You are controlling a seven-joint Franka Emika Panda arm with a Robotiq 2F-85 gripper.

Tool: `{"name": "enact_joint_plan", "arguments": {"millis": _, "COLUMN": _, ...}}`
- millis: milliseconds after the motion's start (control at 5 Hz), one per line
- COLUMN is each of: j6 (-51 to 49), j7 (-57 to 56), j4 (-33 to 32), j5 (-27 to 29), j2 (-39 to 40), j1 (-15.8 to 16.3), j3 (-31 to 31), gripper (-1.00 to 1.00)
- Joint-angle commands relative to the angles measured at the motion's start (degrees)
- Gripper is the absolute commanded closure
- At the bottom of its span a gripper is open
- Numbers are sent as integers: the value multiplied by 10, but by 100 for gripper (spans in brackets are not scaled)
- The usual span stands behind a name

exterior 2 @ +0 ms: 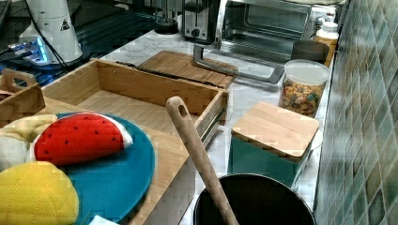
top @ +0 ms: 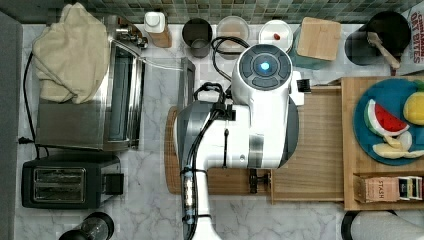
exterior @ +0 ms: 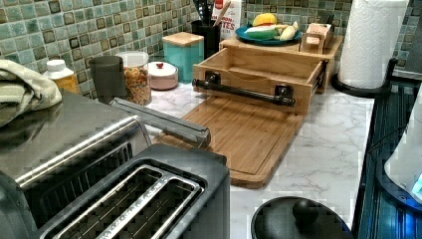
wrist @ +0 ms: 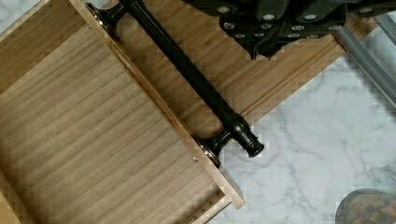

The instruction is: Close the drawer.

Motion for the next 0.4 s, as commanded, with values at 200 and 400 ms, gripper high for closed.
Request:
{"name": "enact_joint_plan", "arguments": {"millis": 200, "j6": 0, "j7": 0, "j4": -3, "j5": -3, "j2": 0, "j1": 0, "j3": 0, "gripper": 100}}
{"name": "enact_joint_plan", "arguments": {"millis": 400, "j6": 85, "j7": -91, "j4": -67, "j5": 25, "j2": -13, "j1": -5, "j3": 3, "gripper": 100}}
